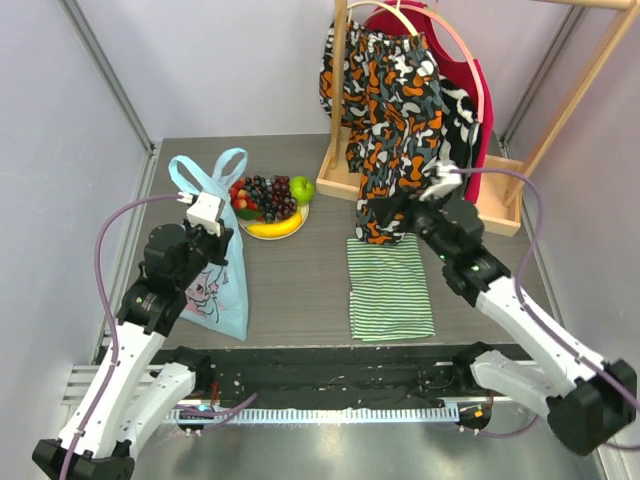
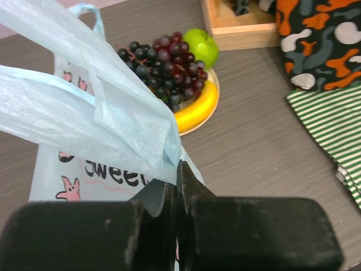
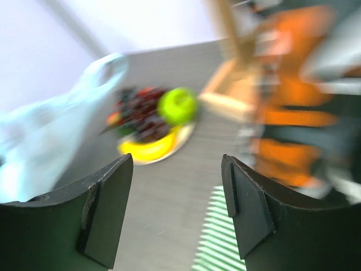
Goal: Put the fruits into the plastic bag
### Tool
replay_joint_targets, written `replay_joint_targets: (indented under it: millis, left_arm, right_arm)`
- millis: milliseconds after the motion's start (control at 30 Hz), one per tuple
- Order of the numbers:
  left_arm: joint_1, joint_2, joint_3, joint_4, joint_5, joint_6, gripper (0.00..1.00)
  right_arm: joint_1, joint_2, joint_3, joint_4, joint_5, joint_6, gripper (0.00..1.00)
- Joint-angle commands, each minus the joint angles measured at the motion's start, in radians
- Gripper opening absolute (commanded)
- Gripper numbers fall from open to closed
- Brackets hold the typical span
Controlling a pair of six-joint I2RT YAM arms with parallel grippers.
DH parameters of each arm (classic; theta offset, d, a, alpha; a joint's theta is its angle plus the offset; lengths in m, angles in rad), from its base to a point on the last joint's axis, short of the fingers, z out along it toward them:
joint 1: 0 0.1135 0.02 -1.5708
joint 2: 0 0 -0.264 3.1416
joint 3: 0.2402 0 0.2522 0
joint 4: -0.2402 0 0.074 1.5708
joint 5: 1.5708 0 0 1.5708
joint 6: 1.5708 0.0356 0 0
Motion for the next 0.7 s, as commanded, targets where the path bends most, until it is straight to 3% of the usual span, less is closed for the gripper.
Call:
replay_joint_targets:
  millis: [0, 167, 400, 667]
  left_arm:
    - [-0.005, -0.073, -0.037, 0.080, 0.149, -0.028, 0.00]
    - [-0.005, -0.145, -0.077, 0.083, 0.203, -0.071, 0.00]
    - [-0.006, -0.161, -0.091, 0.088, 0.246, -0.082, 0.00]
    - [-0.006, -0.149, -0.097, 0.088, 0.272, -0.067, 0.00]
  right_arm:
    - [0.180, 0.134, 0.116, 0.141, 0.028, 0.020, 0.72]
    - [0.333, 0.368, 0.251, 0.271, -0.051, 0.098, 0.72]
    - [0.384, 0.632, 0.431, 0.387, -0.179, 0.321, 0.74]
    - [0.398, 0.823, 0.555, 0.526, -0.265, 0.535, 0.78]
